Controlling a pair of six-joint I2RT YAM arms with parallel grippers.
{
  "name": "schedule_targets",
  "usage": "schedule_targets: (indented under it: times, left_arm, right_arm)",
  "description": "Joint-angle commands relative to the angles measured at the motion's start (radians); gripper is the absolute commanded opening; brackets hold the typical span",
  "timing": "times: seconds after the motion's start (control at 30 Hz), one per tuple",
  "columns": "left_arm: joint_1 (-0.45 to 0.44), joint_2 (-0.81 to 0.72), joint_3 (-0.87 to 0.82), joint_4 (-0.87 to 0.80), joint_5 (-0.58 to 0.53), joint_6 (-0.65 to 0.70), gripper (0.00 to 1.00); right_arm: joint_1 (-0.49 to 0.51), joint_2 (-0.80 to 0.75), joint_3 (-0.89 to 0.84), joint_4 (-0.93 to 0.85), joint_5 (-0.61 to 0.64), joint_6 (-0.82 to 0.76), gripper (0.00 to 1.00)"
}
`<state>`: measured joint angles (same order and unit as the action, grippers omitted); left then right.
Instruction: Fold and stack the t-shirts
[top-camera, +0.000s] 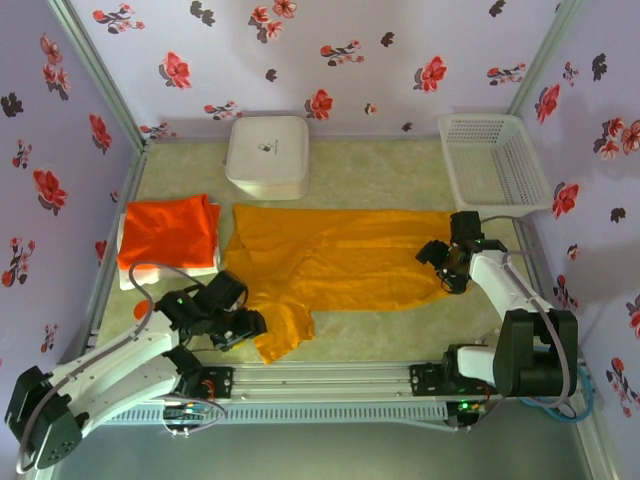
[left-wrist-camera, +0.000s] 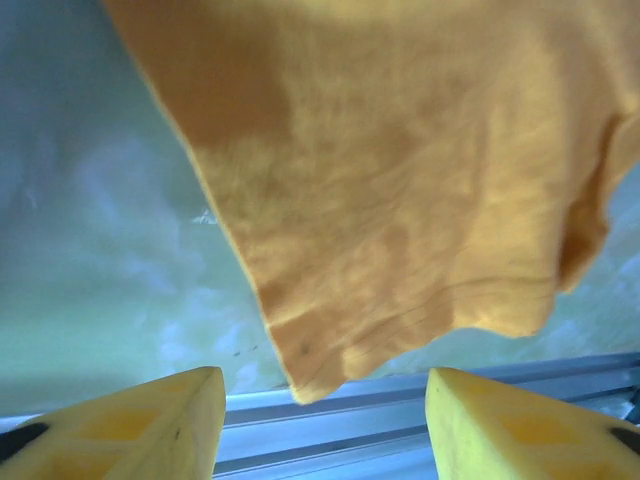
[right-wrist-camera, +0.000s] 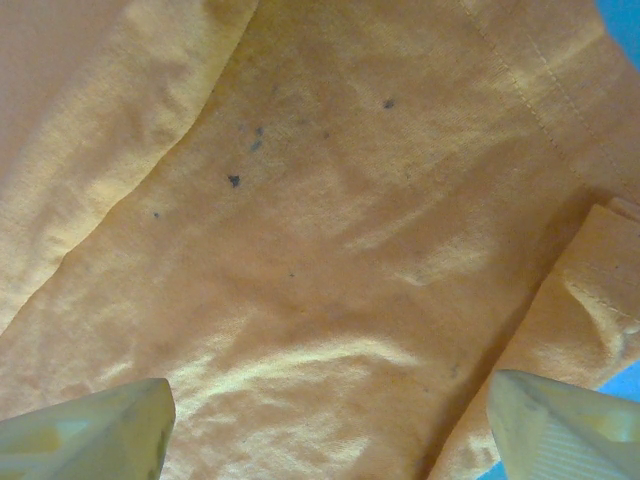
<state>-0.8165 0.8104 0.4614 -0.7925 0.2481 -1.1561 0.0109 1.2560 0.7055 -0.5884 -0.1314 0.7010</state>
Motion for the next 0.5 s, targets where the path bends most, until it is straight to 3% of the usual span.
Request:
schedule_targets:
  times: [0.0, 0.17, 0.33, 0.47]
  left_arm:
    - [-0.073, -0.007, -0.038, 0.038, 0.012, -0.175, 0.48]
    - [-0.169, 0.061, -0.059, 0.161, 0.001, -0.269, 0.38]
    - [-0.216, 0.148, -0.061, 0.243, -0.012, -0.301, 0.36]
    - [-0.234, 0.189, -0.036, 0.203, -0.031, -0.293, 0.35]
  right_arm:
    - [-0.006, 0.002, -0.004, -0.012, 0.013, 0.006, 0.82]
    - [-0.007, -0.014, -0.006, -0.025, 0.027, 0.009, 0.82]
    - [-0.006, -0.022, -0.005, -0.031, 0.032, 0.008, 0.82]
    - [-0.008, -0.026, 0.001, -0.061, 0.053, 0.003, 0.82]
